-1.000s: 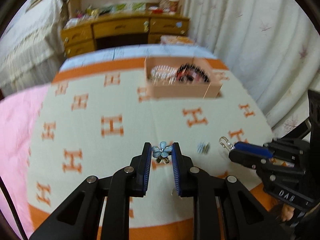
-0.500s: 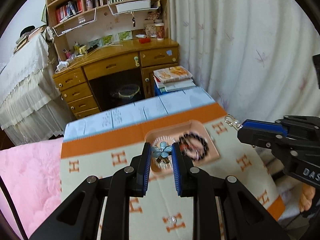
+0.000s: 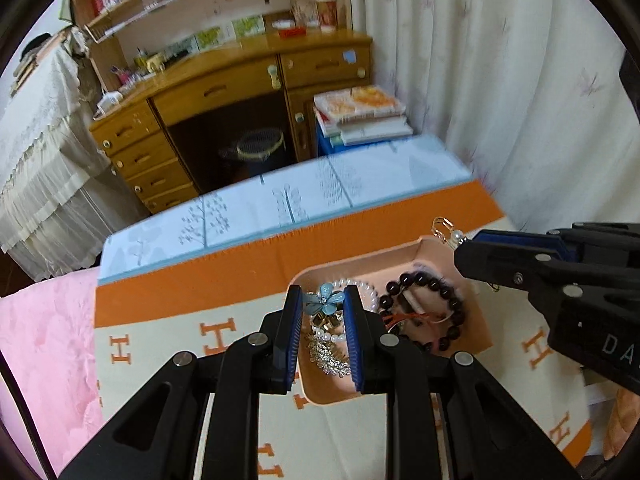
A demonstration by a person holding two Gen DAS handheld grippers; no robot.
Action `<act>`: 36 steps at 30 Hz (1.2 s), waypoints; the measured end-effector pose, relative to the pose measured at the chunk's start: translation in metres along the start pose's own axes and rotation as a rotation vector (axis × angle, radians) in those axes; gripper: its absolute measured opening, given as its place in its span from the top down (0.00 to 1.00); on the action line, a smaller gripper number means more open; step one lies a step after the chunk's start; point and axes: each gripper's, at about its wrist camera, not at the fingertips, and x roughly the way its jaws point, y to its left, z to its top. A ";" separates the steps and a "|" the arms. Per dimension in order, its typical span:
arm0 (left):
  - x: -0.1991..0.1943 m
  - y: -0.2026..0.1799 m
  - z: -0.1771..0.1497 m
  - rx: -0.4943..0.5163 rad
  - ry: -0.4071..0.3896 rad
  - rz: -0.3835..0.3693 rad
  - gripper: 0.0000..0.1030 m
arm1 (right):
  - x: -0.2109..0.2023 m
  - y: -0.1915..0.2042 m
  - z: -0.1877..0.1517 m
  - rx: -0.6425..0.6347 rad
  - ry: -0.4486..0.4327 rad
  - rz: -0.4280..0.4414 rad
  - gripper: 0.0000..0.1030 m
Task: Organize jewelry
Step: 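Carry the pin and brooch into the pink tray and open both tools, then withdraw both open tools from the tray toward the remaining brooches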
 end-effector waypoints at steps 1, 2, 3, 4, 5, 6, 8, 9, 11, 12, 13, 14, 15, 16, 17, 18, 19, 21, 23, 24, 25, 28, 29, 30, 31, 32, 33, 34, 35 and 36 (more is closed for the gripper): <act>0.010 -0.002 0.000 0.005 0.015 -0.001 0.82 | 0.010 -0.004 0.000 0.006 0.018 -0.010 0.87; 0.016 -0.004 -0.001 0.008 0.022 -0.002 0.82 | 0.015 -0.005 0.000 0.009 0.028 -0.014 0.87; 0.024 -0.005 -0.001 0.010 0.031 -0.002 0.82 | 0.022 -0.007 -0.001 0.013 0.042 -0.019 0.87; 0.030 -0.006 -0.002 0.012 0.040 -0.003 0.82 | 0.028 -0.010 -0.001 0.020 0.052 -0.026 0.87; 0.037 -0.007 -0.002 0.013 0.050 -0.001 0.82 | 0.032 -0.012 -0.001 0.026 0.060 -0.028 0.87; 0.041 -0.007 -0.003 0.013 0.056 -0.002 0.82 | 0.036 -0.014 -0.002 0.032 0.067 -0.027 0.87; 0.049 -0.007 -0.003 0.011 0.071 -0.008 0.82 | 0.042 -0.021 -0.002 0.052 0.080 -0.022 0.87; 0.051 -0.007 -0.004 0.011 0.078 -0.011 0.77 | 0.045 -0.022 -0.002 0.059 0.086 -0.022 0.87; 0.057 -0.008 -0.005 0.009 0.092 -0.009 0.52 | 0.050 -0.026 -0.003 0.074 0.106 -0.022 0.86; 0.058 -0.008 -0.006 0.004 0.098 0.010 0.28 | 0.053 -0.028 -0.003 0.083 0.118 -0.018 0.86; 0.056 -0.007 -0.007 0.000 0.086 0.024 0.20 | 0.054 -0.030 -0.003 0.090 0.125 -0.014 0.86; 0.054 -0.007 -0.007 -0.001 0.069 0.027 0.20 | 0.056 -0.032 -0.004 0.097 0.134 -0.008 0.85; 0.052 -0.008 -0.008 0.005 0.066 0.024 0.20 | 0.057 -0.033 -0.005 0.100 0.139 -0.005 0.84; 0.051 -0.008 -0.008 0.008 0.069 0.027 0.20 | 0.058 -0.033 -0.006 0.102 0.143 -0.004 0.84; 0.051 -0.008 -0.008 0.007 0.071 0.030 0.20 | 0.058 -0.033 -0.008 0.105 0.144 -0.003 0.83; 0.050 -0.007 -0.009 0.003 0.072 0.030 0.20 | 0.057 -0.033 -0.009 0.106 0.143 0.000 0.83; 0.049 -0.006 -0.010 0.001 0.074 0.030 0.20 | 0.055 -0.033 -0.011 0.107 0.142 0.004 0.83; 0.045 -0.005 -0.011 -0.004 0.073 0.036 0.20 | 0.051 -0.033 -0.013 0.110 0.137 0.013 0.83; 0.041 -0.004 -0.013 -0.003 0.069 0.039 0.20 | 0.046 -0.031 -0.016 0.110 0.130 0.021 0.83; 0.038 -0.003 -0.014 -0.003 0.067 0.039 0.20 | 0.043 -0.030 -0.018 0.108 0.129 0.025 0.83; 0.035 -0.003 -0.017 -0.004 0.065 0.037 0.20 | 0.041 -0.029 -0.019 0.106 0.127 0.028 0.83; 0.028 -0.003 -0.022 -0.008 0.069 0.033 0.20 | 0.032 -0.026 -0.025 0.100 0.122 0.041 0.83; 0.024 -0.003 -0.025 -0.006 0.073 0.033 0.20 | 0.030 -0.025 -0.026 0.097 0.122 0.043 0.83; 0.021 -0.004 -0.028 -0.002 0.074 0.036 0.20 | 0.026 -0.024 -0.029 0.094 0.121 0.046 0.83; 0.018 -0.004 -0.029 0.001 0.072 0.039 0.20 | 0.023 -0.022 -0.031 0.091 0.119 0.050 0.83; 0.013 -0.005 -0.032 0.008 0.067 0.044 0.20 | 0.020 -0.020 -0.033 0.088 0.118 0.053 0.83; 0.009 -0.006 -0.033 0.012 0.064 0.047 0.20 | 0.017 -0.018 -0.036 0.084 0.117 0.055 0.83; 0.003 -0.007 -0.037 0.016 0.057 0.050 0.20 | 0.013 -0.016 -0.038 0.079 0.115 0.056 0.83; -0.002 -0.007 -0.039 0.018 0.051 0.051 0.20 | 0.010 -0.013 -0.041 0.075 0.113 0.057 0.83; -0.007 -0.008 -0.042 0.020 0.046 0.054 0.20 | 0.008 -0.012 -0.042 0.073 0.112 0.059 0.83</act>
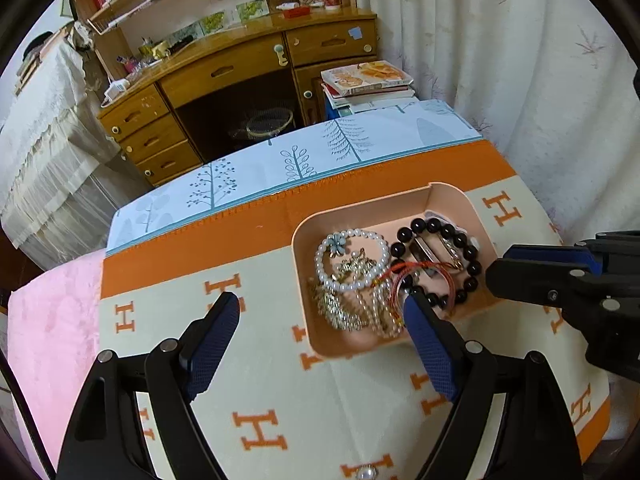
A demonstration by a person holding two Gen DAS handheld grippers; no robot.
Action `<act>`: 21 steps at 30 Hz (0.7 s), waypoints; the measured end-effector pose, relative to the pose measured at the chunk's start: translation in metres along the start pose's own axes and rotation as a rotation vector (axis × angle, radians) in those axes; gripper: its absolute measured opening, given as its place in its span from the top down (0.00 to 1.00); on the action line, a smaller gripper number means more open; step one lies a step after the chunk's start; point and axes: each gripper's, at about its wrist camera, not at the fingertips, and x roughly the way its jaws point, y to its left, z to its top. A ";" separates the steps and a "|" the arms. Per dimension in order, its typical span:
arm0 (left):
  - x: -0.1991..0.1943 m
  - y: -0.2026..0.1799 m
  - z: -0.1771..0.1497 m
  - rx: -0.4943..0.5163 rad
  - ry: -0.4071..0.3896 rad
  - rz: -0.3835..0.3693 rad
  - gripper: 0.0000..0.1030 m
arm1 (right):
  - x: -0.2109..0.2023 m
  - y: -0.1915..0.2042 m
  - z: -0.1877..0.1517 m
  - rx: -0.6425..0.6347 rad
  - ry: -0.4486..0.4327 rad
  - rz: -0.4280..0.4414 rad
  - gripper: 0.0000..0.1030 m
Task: Organize jewelry
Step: 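Withdraw both open tools from the tray toward the remaining brooches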
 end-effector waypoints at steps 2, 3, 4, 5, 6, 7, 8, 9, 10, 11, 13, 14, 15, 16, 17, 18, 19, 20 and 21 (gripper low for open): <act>-0.011 0.000 -0.007 0.003 -0.010 0.002 0.20 | -0.006 0.005 -0.007 -0.011 0.000 0.007 0.83; -0.014 0.000 -0.010 0.005 -0.011 -0.001 0.20 | -0.008 0.007 -0.010 -0.017 0.001 0.008 0.83; -0.018 -0.001 -0.014 0.009 -0.012 -0.003 0.20 | -0.010 0.008 -0.012 -0.024 0.001 0.009 0.83; -0.023 -0.001 -0.018 0.014 -0.013 -0.004 0.20 | -0.012 0.010 -0.016 -0.033 0.002 0.009 0.83; -0.026 -0.001 -0.021 0.018 -0.013 -0.005 0.19 | -0.014 0.012 -0.020 -0.042 0.005 0.009 0.83; -0.030 -0.002 -0.026 0.025 -0.015 -0.008 0.19 | -0.016 0.014 -0.024 -0.049 0.007 0.009 0.83; -0.033 -0.003 -0.030 0.030 -0.016 -0.008 0.19 | -0.017 0.016 -0.029 -0.056 0.010 0.010 0.83; -0.036 -0.004 -0.034 0.035 -0.017 -0.010 0.19 | -0.018 0.017 -0.032 -0.062 0.013 0.010 0.83; -0.039 -0.004 -0.038 0.040 -0.017 -0.015 0.19 | -0.019 0.019 -0.037 -0.071 0.018 0.008 0.83; -0.042 -0.004 -0.042 0.044 -0.016 -0.020 0.19 | -0.020 0.021 -0.040 -0.077 0.021 0.007 0.83; -0.047 -0.004 -0.049 0.050 -0.016 -0.029 0.19 | -0.020 0.023 -0.048 -0.087 0.032 0.007 0.83; -0.048 -0.003 -0.052 0.051 -0.015 -0.033 0.19 | -0.019 0.024 -0.053 -0.093 0.041 0.007 0.83; -0.049 -0.001 -0.056 0.050 -0.013 -0.035 0.19 | -0.018 0.026 -0.057 -0.099 0.049 0.005 0.83; -0.050 0.000 -0.060 0.046 -0.010 -0.038 0.19 | -0.017 0.027 -0.062 -0.106 0.058 0.001 0.83; -0.049 0.001 -0.064 0.041 -0.002 -0.044 0.19 | -0.016 0.028 -0.067 -0.111 0.066 -0.001 0.83; -0.048 0.003 -0.067 0.035 0.007 -0.049 0.19 | -0.014 0.029 -0.070 -0.115 0.073 -0.003 0.83; -0.047 0.003 -0.069 0.031 0.012 -0.052 0.19 | -0.013 0.029 -0.074 -0.119 0.081 -0.006 0.83; -0.044 0.006 -0.074 0.025 0.024 -0.058 0.19 | -0.010 0.030 -0.078 -0.121 0.090 -0.009 0.83; -0.042 0.007 -0.079 0.023 0.033 -0.063 0.19 | -0.008 0.029 -0.082 -0.122 0.100 -0.009 0.83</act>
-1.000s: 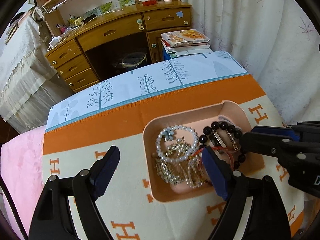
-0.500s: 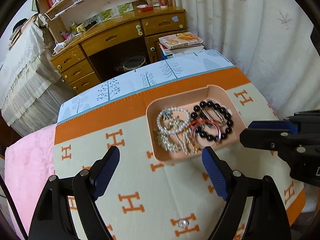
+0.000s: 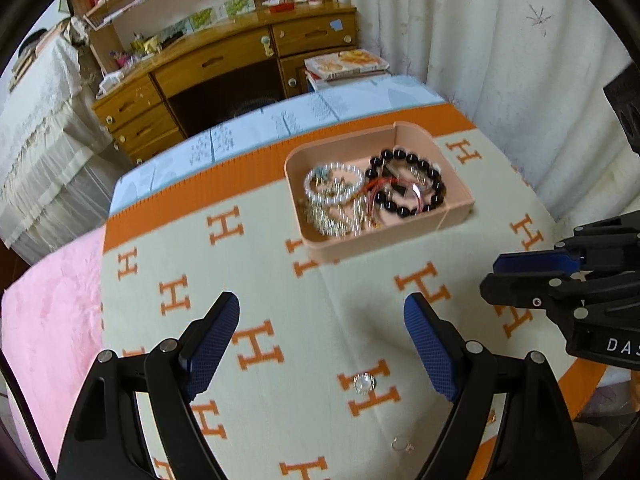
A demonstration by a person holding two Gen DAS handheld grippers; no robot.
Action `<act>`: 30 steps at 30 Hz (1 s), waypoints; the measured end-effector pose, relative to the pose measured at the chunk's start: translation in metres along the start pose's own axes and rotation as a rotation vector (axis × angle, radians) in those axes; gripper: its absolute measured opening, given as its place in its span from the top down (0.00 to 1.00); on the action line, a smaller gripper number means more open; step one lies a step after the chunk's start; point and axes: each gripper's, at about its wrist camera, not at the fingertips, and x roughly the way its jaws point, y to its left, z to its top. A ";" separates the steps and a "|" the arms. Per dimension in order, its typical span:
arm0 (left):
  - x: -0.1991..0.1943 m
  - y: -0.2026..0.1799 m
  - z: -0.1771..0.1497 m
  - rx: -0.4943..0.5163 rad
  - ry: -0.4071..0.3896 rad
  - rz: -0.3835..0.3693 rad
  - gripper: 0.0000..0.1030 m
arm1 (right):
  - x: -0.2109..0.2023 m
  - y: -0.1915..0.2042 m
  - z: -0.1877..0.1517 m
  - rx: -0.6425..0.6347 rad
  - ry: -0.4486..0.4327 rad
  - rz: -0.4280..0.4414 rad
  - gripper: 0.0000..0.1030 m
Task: Organize jewelry
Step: 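Withdraw both open tools from the tray toward the remaining brooches, then grasp the small silver flower brooch with the right tool while the left tool grasps the round pearl brooch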
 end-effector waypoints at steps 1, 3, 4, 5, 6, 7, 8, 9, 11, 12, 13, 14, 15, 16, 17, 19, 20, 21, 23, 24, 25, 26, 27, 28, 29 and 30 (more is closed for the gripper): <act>0.002 0.000 -0.003 -0.002 0.006 -0.004 0.19 | 0.004 0.000 -0.004 -0.003 0.014 0.000 0.83; 0.010 0.004 -0.014 -0.011 0.028 -0.017 0.19 | 0.012 0.001 -0.011 -0.012 0.037 -0.006 0.83; 0.014 0.004 -0.019 -0.014 0.037 -0.025 0.19 | 0.016 0.002 -0.015 -0.018 0.053 -0.010 0.83; 0.019 0.006 -0.025 -0.020 0.055 -0.035 0.19 | 0.021 0.002 -0.020 -0.022 0.066 -0.011 0.83; 0.024 0.007 -0.030 -0.027 0.071 -0.044 0.19 | 0.025 0.001 -0.023 -0.022 0.078 -0.011 0.83; 0.028 0.008 -0.035 -0.034 0.086 -0.057 0.19 | 0.031 0.001 -0.027 -0.023 0.096 -0.013 0.83; 0.033 0.008 -0.041 -0.041 0.103 -0.072 0.19 | 0.036 0.000 -0.030 -0.023 0.109 -0.013 0.83; 0.036 0.009 -0.045 -0.045 0.113 -0.079 0.19 | 0.040 -0.001 -0.032 -0.023 0.119 -0.014 0.83; 0.043 0.010 -0.056 -0.049 0.134 -0.100 0.19 | 0.049 -0.002 -0.037 -0.030 0.137 -0.020 0.83; 0.046 0.009 -0.060 -0.045 0.141 -0.104 0.19 | 0.052 -0.001 -0.038 -0.036 0.143 -0.022 0.83; 0.049 0.009 -0.063 -0.039 0.148 -0.104 0.19 | 0.056 -0.001 -0.040 -0.043 0.148 -0.024 0.83; 0.051 0.008 -0.064 -0.035 0.152 -0.105 0.19 | 0.060 0.000 -0.041 -0.051 0.156 -0.028 0.83; 0.054 0.008 -0.067 -0.032 0.159 -0.106 0.19 | 0.065 0.001 -0.043 -0.063 0.165 -0.035 0.83; 0.057 0.008 -0.068 -0.032 0.165 -0.106 0.19 | 0.068 0.002 -0.044 -0.071 0.173 -0.041 0.83; 0.061 0.008 -0.070 -0.032 0.173 -0.108 0.19 | 0.073 0.004 -0.045 -0.082 0.182 -0.049 0.83; 0.066 0.007 -0.072 -0.027 0.184 -0.115 0.19 | 0.080 0.007 -0.046 -0.106 0.193 -0.058 0.81; 0.068 0.006 -0.073 -0.020 0.189 -0.120 0.19 | 0.081 0.009 -0.046 -0.123 0.189 -0.058 0.72; 0.070 0.005 -0.074 -0.014 0.193 -0.122 0.19 | 0.082 0.012 -0.047 -0.142 0.185 -0.068 0.68; 0.074 0.002 -0.076 0.001 0.198 -0.121 0.19 | 0.086 0.017 -0.047 -0.174 0.185 -0.100 0.66; 0.076 0.001 -0.076 0.006 0.198 -0.119 0.19 | 0.088 0.017 -0.048 -0.183 0.189 -0.108 0.66; 0.078 0.000 -0.077 0.011 0.199 -0.118 0.19 | 0.090 0.018 -0.049 -0.190 0.192 -0.114 0.66; 0.079 0.000 -0.078 0.014 0.200 -0.119 0.19 | 0.089 0.020 -0.049 -0.206 0.176 -0.121 0.66; 0.080 -0.001 -0.078 0.016 0.201 -0.119 0.19 | 0.089 0.022 -0.050 -0.219 0.181 -0.133 0.66; 0.080 -0.002 -0.079 0.019 0.201 -0.120 0.19 | 0.088 0.023 -0.051 -0.231 0.173 -0.140 0.66; 0.081 -0.003 -0.079 0.023 0.201 -0.120 0.19 | 0.088 0.025 -0.053 -0.248 0.172 -0.153 0.66; 0.081 -0.004 -0.079 0.028 0.199 -0.119 0.19 | 0.088 0.027 -0.055 -0.264 0.168 -0.162 0.66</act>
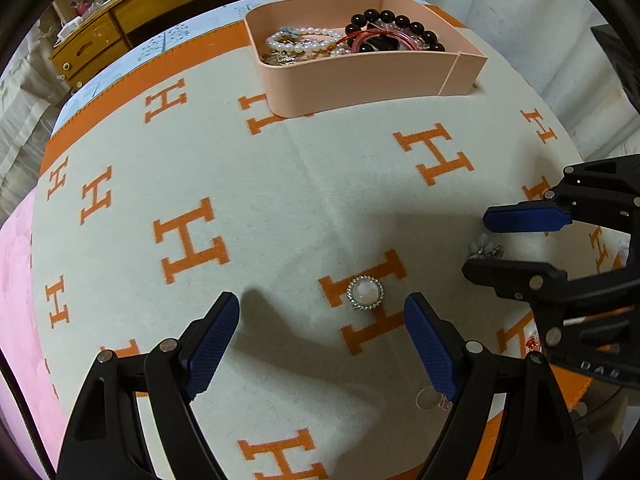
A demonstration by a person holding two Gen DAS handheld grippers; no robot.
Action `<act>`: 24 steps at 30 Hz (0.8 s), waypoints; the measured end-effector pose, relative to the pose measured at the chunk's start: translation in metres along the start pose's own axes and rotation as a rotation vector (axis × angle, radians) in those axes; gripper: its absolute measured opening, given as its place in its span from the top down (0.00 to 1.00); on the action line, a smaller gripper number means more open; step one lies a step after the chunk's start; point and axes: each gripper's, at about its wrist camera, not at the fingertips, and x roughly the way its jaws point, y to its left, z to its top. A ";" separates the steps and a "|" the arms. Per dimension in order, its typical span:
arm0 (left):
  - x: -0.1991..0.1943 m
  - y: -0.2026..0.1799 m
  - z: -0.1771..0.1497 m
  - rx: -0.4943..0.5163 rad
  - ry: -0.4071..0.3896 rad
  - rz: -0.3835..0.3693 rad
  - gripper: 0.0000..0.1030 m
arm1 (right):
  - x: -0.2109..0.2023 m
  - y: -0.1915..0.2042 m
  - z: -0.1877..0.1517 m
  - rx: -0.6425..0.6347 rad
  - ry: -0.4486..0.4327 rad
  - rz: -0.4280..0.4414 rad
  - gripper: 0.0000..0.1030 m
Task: Organize jewelry
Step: 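Grasp the small silver flower brooch with the right tool while the left tool grasps the round pearl brooch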
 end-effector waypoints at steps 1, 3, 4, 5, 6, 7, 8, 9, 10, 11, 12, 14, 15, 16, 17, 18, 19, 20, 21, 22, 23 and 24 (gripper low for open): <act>0.000 -0.002 0.000 0.007 -0.002 0.002 0.19 | 0.000 0.003 -0.002 -0.024 0.000 -0.015 0.67; 0.000 -0.004 0.000 0.018 -0.004 0.002 0.19 | 0.001 0.008 -0.006 -0.061 -0.002 -0.041 0.73; 0.000 -0.005 0.001 0.020 -0.006 0.003 0.19 | 0.001 0.011 -0.007 -0.077 -0.004 -0.053 0.78; 0.000 -0.006 0.001 0.024 -0.009 0.005 0.19 | 0.001 0.013 -0.009 -0.095 -0.005 -0.061 0.78; 0.002 -0.009 0.003 0.025 -0.011 0.004 0.19 | 0.001 0.014 -0.010 -0.099 -0.004 -0.056 0.78; 0.003 -0.011 0.003 0.026 -0.012 0.006 0.19 | 0.001 0.013 -0.011 -0.093 -0.005 -0.047 0.78; 0.005 -0.012 0.004 0.028 -0.011 0.011 0.19 | 0.001 0.013 -0.012 -0.089 -0.007 -0.042 0.78; 0.006 -0.014 0.005 0.028 -0.011 0.014 0.20 | 0.001 0.012 -0.012 -0.087 -0.007 -0.038 0.78; 0.008 -0.015 0.006 0.025 -0.012 0.011 0.24 | 0.000 0.011 -0.012 -0.081 -0.008 -0.031 0.78; 0.008 -0.016 0.007 0.020 -0.015 -0.002 0.27 | 0.000 0.009 -0.013 -0.071 -0.009 -0.023 0.78; 0.008 -0.018 0.008 0.018 -0.019 -0.004 0.32 | 0.000 0.007 -0.013 -0.061 -0.010 -0.013 0.78; 0.007 -0.022 0.010 0.025 -0.025 -0.010 0.43 | 0.001 0.006 -0.012 -0.047 -0.010 0.001 0.78; 0.006 -0.023 0.010 0.028 -0.026 -0.010 0.48 | 0.000 0.004 -0.013 -0.041 -0.012 0.007 0.78; 0.005 -0.026 0.011 0.033 -0.026 -0.012 0.53 | 0.000 0.003 -0.013 -0.037 -0.014 0.011 0.78; 0.005 -0.028 0.011 0.035 -0.025 -0.013 0.54 | 0.001 0.003 -0.013 -0.035 -0.015 0.012 0.78; 0.004 -0.028 0.012 0.035 -0.024 -0.012 0.56 | 0.001 0.002 -0.013 -0.031 -0.016 0.017 0.78; 0.003 -0.027 0.011 0.036 -0.022 -0.011 0.57 | 0.001 0.002 -0.014 -0.027 -0.018 0.023 0.78; 0.003 -0.028 0.010 0.034 -0.019 -0.011 0.57 | 0.000 0.001 -0.014 -0.024 -0.019 0.026 0.78; 0.003 -0.028 0.010 0.032 -0.017 -0.012 0.57 | 0.000 0.000 -0.015 -0.023 -0.020 0.030 0.78; 0.002 -0.029 0.009 0.032 -0.017 -0.010 0.57 | 0.000 0.000 -0.015 -0.021 -0.022 0.033 0.78; 0.002 -0.030 0.008 0.033 -0.019 -0.007 0.57 | 0.001 0.000 -0.015 -0.020 -0.024 0.036 0.78; 0.001 -0.029 0.007 0.034 -0.022 -0.006 0.57 | 0.001 0.001 -0.014 -0.018 -0.026 0.039 0.78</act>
